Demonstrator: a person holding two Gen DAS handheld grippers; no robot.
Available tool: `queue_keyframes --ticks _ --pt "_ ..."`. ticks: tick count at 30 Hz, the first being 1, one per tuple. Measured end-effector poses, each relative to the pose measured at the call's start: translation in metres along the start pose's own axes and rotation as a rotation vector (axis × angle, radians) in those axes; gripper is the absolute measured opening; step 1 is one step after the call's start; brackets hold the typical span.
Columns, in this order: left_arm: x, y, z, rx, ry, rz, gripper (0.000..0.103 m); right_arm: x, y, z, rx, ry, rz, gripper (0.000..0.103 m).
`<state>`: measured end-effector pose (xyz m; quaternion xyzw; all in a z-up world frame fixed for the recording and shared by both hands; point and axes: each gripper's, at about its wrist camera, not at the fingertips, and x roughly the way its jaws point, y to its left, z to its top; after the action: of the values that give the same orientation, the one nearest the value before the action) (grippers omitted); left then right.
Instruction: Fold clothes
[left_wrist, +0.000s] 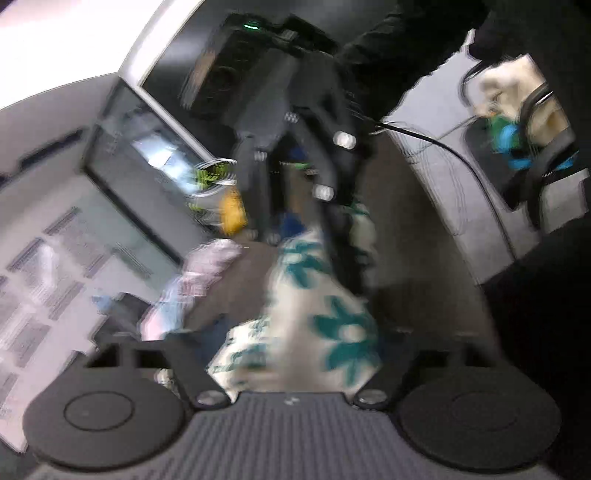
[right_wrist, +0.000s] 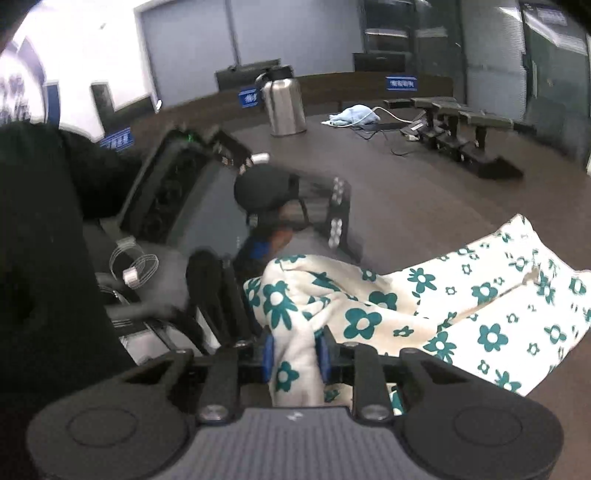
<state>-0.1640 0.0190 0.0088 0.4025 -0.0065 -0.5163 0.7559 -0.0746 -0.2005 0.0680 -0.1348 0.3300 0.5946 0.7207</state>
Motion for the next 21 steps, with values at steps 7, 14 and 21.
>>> queue_keyframes --ticks 7,14,21 --pt "-0.001 0.062 -0.019 -0.511 0.009 -0.125 0.028 -0.021 0.011 -0.029 -0.049 -0.128 -0.183 0.093" --pt "0.018 0.118 -0.046 -0.838 0.023 -0.311 0.031 -0.016 0.002 -0.053 -0.129 -0.242 -0.299 0.024" --pt "0.018 0.161 -0.089 -1.242 -0.022 -0.181 0.05 -0.032 -0.099 -0.045 0.369 -0.402 -0.116 0.02"
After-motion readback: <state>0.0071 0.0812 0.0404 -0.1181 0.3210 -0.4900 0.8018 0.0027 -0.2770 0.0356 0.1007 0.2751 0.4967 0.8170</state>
